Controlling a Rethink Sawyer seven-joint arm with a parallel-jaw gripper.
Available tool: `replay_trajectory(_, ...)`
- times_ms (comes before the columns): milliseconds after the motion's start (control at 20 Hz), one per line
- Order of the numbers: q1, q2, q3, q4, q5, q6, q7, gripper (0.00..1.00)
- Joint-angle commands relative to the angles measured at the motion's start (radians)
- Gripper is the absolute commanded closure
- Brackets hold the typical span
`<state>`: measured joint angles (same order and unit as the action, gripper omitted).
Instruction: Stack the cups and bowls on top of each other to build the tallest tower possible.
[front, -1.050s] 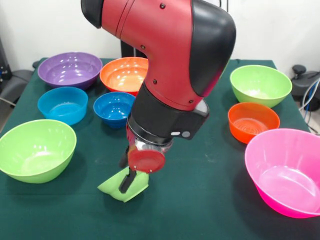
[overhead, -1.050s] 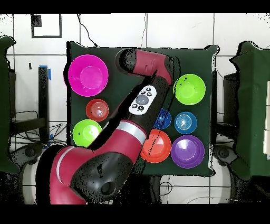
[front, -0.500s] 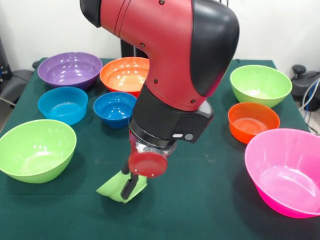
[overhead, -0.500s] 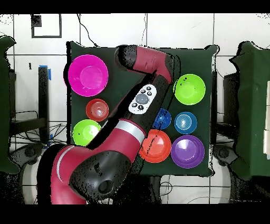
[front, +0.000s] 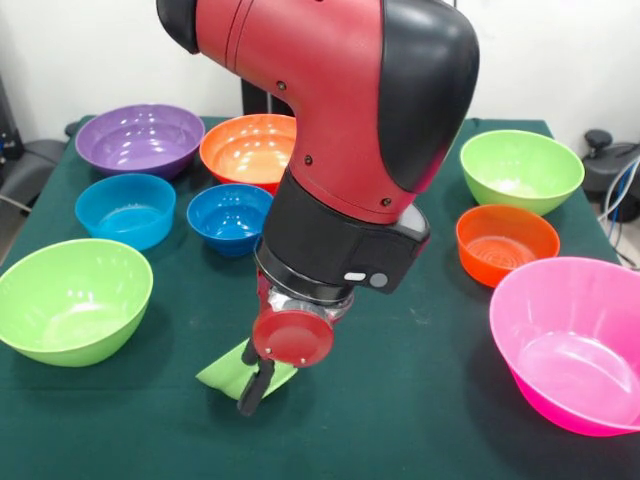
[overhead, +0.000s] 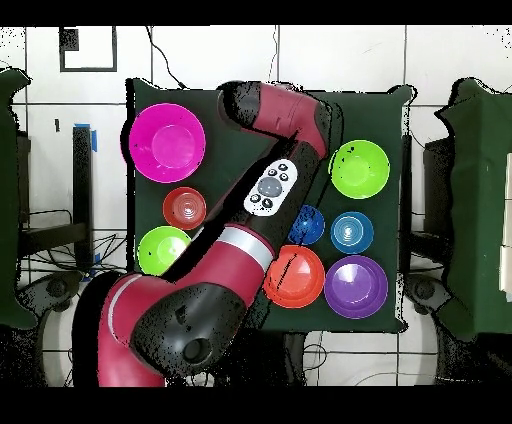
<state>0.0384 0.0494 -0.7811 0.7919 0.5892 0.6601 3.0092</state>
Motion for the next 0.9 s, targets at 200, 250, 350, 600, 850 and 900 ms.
replay_trajectory(200, -0.013, 0.099, -0.015, -0.108, 0.094, -0.001, 0.309, 0.0)
replay_trajectory(250, -0.018, 0.118, -0.032, -0.131, 0.104, 0.012, 0.316, 0.0)
replay_trajectory(350, -0.021, 0.131, -0.041, -0.152, 0.119, 0.044, 0.31, 0.0)
replay_trajectory(600, -0.011, 0.099, 0.0, -0.118, 0.128, 0.087, 0.223, 0.0)
replay_trajectory(850, 0.007, 0.071, 0.02, -0.073, 0.132, 0.091, 0.193, 0.0)
replay_trajectory(900, 0.008, 0.071, 0.018, -0.077, 0.133, 0.097, 0.193, 0.0)
